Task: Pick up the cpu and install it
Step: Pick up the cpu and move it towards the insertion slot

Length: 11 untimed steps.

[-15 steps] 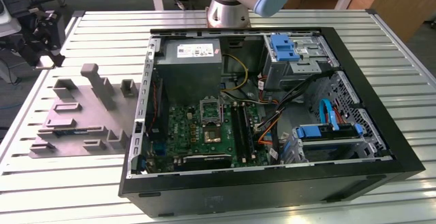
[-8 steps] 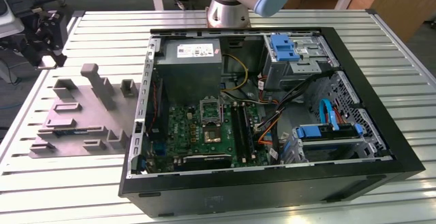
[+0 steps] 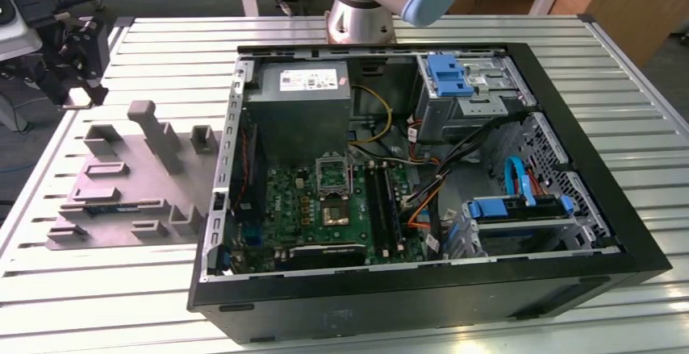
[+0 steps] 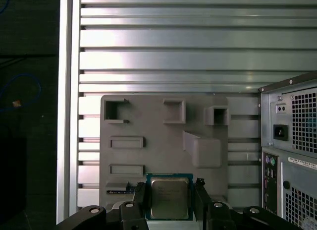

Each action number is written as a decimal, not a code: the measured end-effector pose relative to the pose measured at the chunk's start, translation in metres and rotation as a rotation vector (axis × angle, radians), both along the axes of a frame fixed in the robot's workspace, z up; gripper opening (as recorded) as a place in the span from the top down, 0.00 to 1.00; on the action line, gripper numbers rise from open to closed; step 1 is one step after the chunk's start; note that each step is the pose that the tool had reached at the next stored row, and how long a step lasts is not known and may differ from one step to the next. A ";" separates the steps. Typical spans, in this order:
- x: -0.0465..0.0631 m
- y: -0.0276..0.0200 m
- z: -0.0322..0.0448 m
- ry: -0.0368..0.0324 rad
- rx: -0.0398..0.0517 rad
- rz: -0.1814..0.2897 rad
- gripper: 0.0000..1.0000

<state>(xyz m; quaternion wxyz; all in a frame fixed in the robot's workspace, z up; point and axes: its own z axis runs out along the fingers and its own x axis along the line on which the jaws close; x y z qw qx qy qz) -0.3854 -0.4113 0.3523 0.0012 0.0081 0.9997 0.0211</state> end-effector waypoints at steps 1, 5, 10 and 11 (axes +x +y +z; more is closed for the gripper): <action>0.000 0.0000 0.0000 0.0000 0.0000 0.000 0.53; 0.002 0.0000 0.0001 0.0001 0.0000 0.000 0.53; 0.004 0.0000 -0.0001 -0.0001 0.0001 0.000 0.53; 0.004 0.0000 0.0000 0.0000 0.0000 0.000 0.53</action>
